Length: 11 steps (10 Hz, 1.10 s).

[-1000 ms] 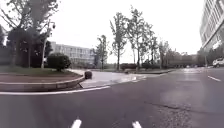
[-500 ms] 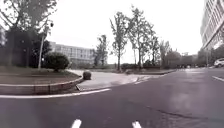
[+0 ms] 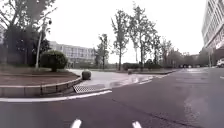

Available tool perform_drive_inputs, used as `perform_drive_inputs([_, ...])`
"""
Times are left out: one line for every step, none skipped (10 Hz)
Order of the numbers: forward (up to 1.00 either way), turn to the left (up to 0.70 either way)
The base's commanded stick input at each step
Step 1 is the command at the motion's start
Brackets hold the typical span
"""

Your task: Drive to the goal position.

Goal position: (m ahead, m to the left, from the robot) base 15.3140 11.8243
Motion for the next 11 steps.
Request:
perform_drive_inputs([0.7,0.0])
perform_drive_inputs([0.7,0.0])
perform_drive_inputs([0.7,0.0])
perform_drive_inputs([0.7,0.0])
perform_drive_inputs([0.7,0.0])
perform_drive_inputs([0.7,0.0])
perform_drive_inputs([0.7,0.0])
perform_drive_inputs([0.7,0.0])
perform_drive_inputs([0.7,0.0])
perform_drive_inputs([0.7,0.0])
perform_drive_inputs([0.7,0.0])
